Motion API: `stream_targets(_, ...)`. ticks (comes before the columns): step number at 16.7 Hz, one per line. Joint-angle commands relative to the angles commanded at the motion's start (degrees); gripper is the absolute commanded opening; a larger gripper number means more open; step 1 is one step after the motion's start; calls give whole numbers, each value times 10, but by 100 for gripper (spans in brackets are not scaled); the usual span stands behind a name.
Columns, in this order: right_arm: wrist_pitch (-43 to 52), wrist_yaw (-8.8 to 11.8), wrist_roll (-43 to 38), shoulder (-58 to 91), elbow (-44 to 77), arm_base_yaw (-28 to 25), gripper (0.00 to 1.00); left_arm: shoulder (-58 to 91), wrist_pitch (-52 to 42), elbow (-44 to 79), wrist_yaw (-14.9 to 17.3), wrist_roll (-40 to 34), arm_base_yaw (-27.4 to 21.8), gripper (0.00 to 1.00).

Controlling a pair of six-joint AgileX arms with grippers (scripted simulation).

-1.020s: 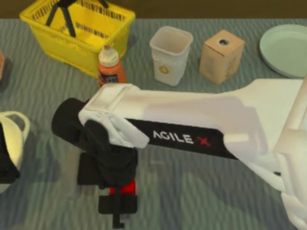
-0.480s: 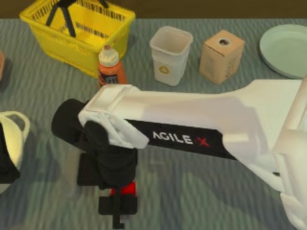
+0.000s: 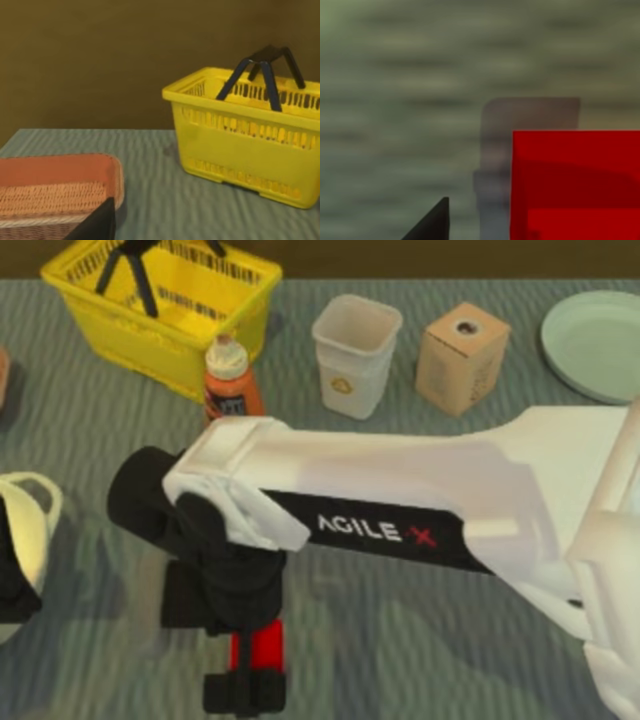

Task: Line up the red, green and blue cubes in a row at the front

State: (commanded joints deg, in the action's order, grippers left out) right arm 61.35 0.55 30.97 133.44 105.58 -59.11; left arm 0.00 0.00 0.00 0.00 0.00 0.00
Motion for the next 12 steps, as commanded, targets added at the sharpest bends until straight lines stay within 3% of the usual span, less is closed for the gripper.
stream_targets(7, 10, 0, 2, -1, 10, -1, 100, 0, 0, 0, 0, 0, 0, 100)
stream_targets(12, 111, 1, 2, -17, 89, -2, 100, 0, 0, 0, 0, 0, 0, 100)
